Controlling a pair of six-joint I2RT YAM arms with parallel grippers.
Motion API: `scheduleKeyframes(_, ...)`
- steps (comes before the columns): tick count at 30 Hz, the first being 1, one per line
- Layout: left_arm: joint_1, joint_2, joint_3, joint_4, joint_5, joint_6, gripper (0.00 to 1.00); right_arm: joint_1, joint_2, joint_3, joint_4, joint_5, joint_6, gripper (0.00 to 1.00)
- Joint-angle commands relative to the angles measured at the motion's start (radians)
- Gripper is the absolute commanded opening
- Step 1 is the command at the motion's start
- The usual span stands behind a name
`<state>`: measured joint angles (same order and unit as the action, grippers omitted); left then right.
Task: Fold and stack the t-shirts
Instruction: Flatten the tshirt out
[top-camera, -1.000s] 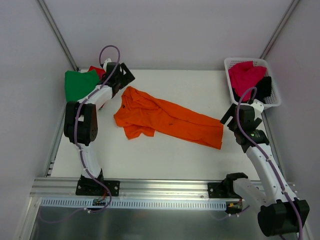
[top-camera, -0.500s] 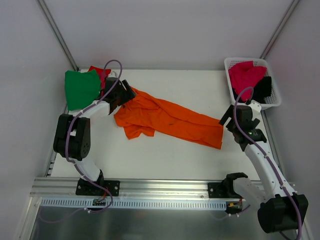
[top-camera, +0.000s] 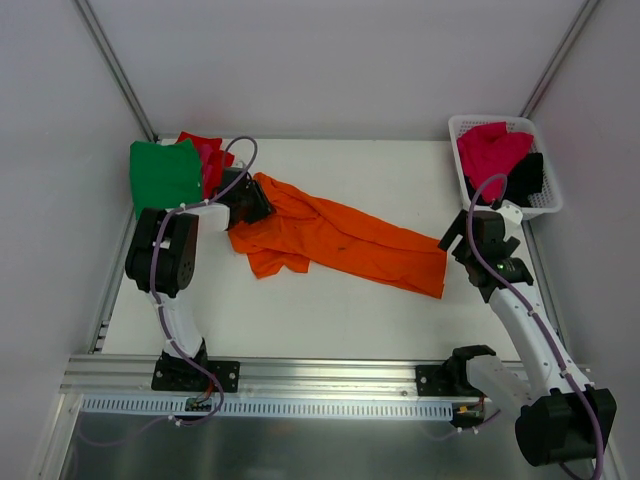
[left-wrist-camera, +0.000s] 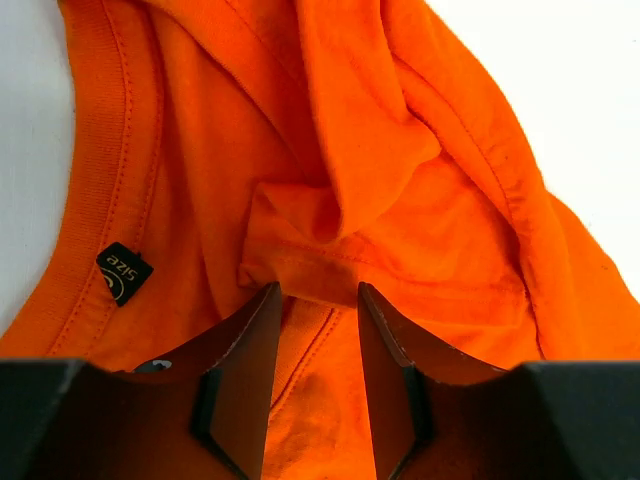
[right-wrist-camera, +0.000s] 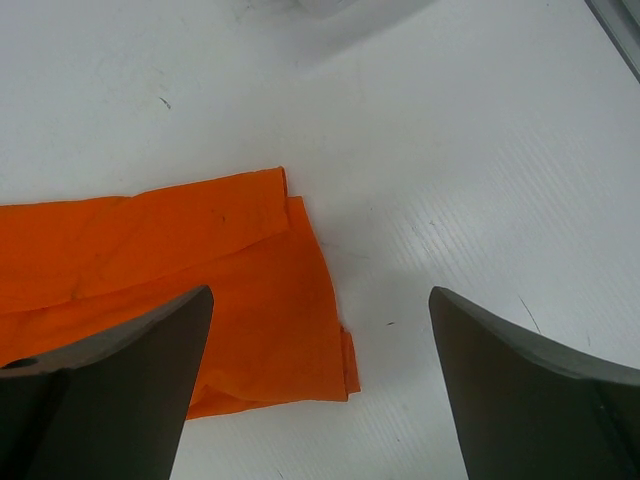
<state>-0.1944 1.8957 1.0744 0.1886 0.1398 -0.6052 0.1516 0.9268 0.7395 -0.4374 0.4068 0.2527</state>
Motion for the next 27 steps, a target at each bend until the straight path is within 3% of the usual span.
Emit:
scheduleKeyframes(1,0.015,0.005,0.042,0.026,0.024,0.018,0.36,-0.004,-0.005,-0.002,0.023,0.017,-0.003,0.95)
scheduleKeyframes(7,0.021,-0.012,0.024,0.02,-0.009,0.024,0.35,-0.004,-0.002,-0.002,0.023,0.018,-0.003,0.94)
scheduleKeyframes(13,0.024,-0.076,-0.019,-0.003,-0.132,0.028,0.34,-0.004,0.001,0.001,0.022,0.018,-0.006,0.94)
scheduleKeyframes(27,0.046,0.022,0.051,-0.021,-0.103,0.018,0.32,-0.004,-0.016,0.003,0.014,0.026,-0.01,0.94)
